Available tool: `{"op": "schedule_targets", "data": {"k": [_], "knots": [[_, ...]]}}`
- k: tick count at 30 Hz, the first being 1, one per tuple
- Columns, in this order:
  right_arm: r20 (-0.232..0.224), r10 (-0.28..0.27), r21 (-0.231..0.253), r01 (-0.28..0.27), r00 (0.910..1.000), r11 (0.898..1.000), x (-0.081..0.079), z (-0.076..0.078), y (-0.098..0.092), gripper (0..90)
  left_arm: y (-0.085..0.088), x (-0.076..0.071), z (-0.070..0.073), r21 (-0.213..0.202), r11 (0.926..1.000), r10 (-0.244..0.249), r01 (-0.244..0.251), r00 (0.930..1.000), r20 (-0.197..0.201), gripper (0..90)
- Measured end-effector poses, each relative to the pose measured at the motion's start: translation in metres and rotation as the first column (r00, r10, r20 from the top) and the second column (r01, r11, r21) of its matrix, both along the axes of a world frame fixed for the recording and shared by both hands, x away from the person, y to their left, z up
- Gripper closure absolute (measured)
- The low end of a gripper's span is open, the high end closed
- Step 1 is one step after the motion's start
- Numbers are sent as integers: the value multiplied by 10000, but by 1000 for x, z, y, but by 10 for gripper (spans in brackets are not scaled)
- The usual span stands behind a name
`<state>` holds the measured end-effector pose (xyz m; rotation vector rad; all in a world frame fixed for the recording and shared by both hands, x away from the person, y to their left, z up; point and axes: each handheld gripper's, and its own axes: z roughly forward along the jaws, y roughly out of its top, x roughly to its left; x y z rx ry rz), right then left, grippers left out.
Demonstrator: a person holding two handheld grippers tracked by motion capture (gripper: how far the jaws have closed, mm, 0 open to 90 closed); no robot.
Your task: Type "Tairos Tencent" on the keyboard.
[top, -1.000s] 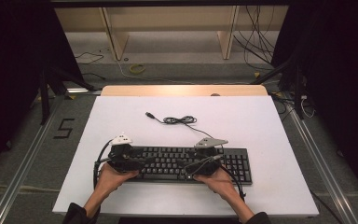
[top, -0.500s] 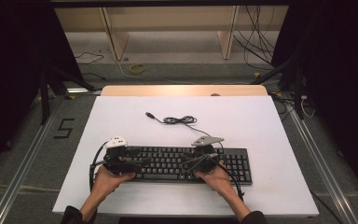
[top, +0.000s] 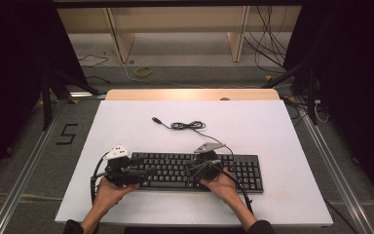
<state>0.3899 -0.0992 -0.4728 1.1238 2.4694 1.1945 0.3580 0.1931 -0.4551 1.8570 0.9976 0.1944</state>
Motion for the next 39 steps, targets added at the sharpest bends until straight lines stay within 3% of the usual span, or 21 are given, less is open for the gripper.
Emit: {"op": "schedule_targets", "data": {"k": [11,17,25,31,39], "knots": [[-174,77,-92,-78,9998,9999,1,-5,2,900,1,-4,-3,40,10000,-37,37,10000,-53,301],[-34,89,-329,-90,10000,9994,0,-7,5,900,2,-3,-4,42,10000,7,-7,10000,-96,304],[-94,-145,62,146,9999,9999,0,-1,0,900,3,-1,-6,102,9999,81,-80,9999,-120,312],[67,-118,478,115,9999,9988,-3,6,-5,807,5,1,-7,171,9997,192,-189,9997,-159,341],[135,109,833,-120,9998,9965,-11,14,-10,595,9,4,-10,397,9985,403,-387,9984,-393,496]]}}
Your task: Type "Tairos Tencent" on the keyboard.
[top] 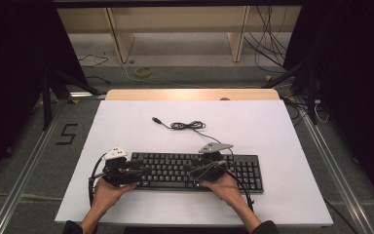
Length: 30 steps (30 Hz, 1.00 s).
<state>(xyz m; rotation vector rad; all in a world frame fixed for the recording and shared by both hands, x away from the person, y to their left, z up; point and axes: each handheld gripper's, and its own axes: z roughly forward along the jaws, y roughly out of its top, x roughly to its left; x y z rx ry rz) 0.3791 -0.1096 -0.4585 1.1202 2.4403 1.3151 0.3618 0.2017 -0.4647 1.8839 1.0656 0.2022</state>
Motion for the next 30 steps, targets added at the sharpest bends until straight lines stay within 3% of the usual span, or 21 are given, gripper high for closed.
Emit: {"op": "schedule_targets", "data": {"k": [3,16,26,30], "knots": [[94,-22,45,22,10000,10000,-4,3,-2,523,0,1,-1,105,9999,-54,55,9999,-127,577],[83,110,232,-112,9999,9997,-11,8,-6,422,-6,4,-3,736,9968,-304,323,9992,-260,746],[183,309,292,-314,9994,9991,-17,8,-8,390,-10,6,-4,1034,9933,-486,513,9984,-291,885],[184,339,348,-345,9993,9988,-19,8,-8,383,-11,7,-4,1139,9921,-486,523,9982,-347,893]]}}
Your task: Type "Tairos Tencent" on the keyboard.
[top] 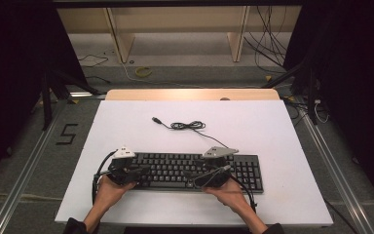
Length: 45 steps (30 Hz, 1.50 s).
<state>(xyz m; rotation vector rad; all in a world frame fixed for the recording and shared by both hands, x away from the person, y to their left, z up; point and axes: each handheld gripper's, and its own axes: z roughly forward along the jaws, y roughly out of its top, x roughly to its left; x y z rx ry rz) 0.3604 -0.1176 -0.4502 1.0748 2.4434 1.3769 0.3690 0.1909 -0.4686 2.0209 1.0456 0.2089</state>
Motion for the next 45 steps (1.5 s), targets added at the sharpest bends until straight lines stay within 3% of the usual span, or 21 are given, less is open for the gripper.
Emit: {"op": "schedule_targets", "data": {"k": [21,45], "knots": [[40,402,-36,-402,9992,9992,-9,-5,7,352,-2,5,-5,333,9994,41,-29,9994,-354,893],[5,455,-104,-455,9990,9989,-15,-6,5,345,-2,8,-10,540,9985,16,16,9982,-592,896]]}}
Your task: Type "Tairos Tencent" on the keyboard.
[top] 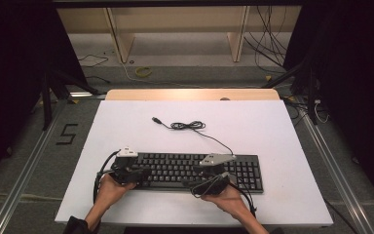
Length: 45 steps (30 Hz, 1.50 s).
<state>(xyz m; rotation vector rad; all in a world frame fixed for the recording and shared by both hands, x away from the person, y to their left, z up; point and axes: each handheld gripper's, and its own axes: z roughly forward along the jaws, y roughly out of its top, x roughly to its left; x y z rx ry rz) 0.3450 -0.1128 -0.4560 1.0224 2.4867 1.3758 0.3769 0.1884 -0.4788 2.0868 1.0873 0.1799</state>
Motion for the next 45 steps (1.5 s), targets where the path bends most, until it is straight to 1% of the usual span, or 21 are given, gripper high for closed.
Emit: {"op": "schedule_targets", "data": {"k": [5,11,14,18,19,20,22,25,27,28,32,36,38,40,43,45], "knots": [[23,18,-28,-18,10000,10000,-1,0,0,345,1,0,-1,-100,9999,-54,54,10000,-44,895],[31,-5,-13,5,10000,10000,-1,0,-1,345,0,-1,0,-41,10000,-39,39,10000,21,894],[42,-21,18,21,10000,10000,-1,0,-1,345,0,-1,2,-55,9999,125,-124,9999,96,880],[72,-35,59,35,10000,10000,-1,0,-1,345,3,-2,6,-295,9994,194,-187,9995,235,822],[71,-38,66,37,10000,10000,-1,0,-1,345,4,-2,7,-419,9988,252,-242,9994,229,805],[60,-35,56,35,10000,10000,-1,0,-1,345,5,-2,8,-571,9981,238,-228,9996,178,794],[85,-24,39,23,10000,10000,-1,0,-1,345,6,-3,9,-679,9975,190,-174,9995,235,774],[91,-34,66,34,10000,10000,-1,0,-1,345,7,-4,12,-908,9958,146,-123,9996,250,712],[104,-18,54,17,9999,10000,-1,0,0,345,7,-4,13,-1011,9949,45,-27,9998,173,631],[102,-6,46,5,9999,10000,-2,0,0,345,6,-5,13,-1059,9944,14,8,9998,209,596],[73,-25,94,25,10000,10000,-2,-1,2,345,5,-6,14,-1028,9947,49,-6,9991,421,484],[89,1,85,-2,10000,10000,-1,-1,3,345,6,-9,16,-1252,9921,201,-123,9979,612,400],[67,26,85,-27,10000,10000,0,-1,4,343,8,-10,17,-1509,9884,272,-160,9970,725,368],[41,53,89,-53,10000,9999,0,-2,6,344,8,-11,18,-1637,9863,332,-196,9962,806,343],[2,103,82,-103,9999,9999,0,-2,10,344,8,-12,18,-1766,9842,330,-158,9949,949,307],[11,150,70,-150,9999,9999,0,-3,12,347,8,-13,19,-1784,9838,340,-163,9947,967,290]]}}
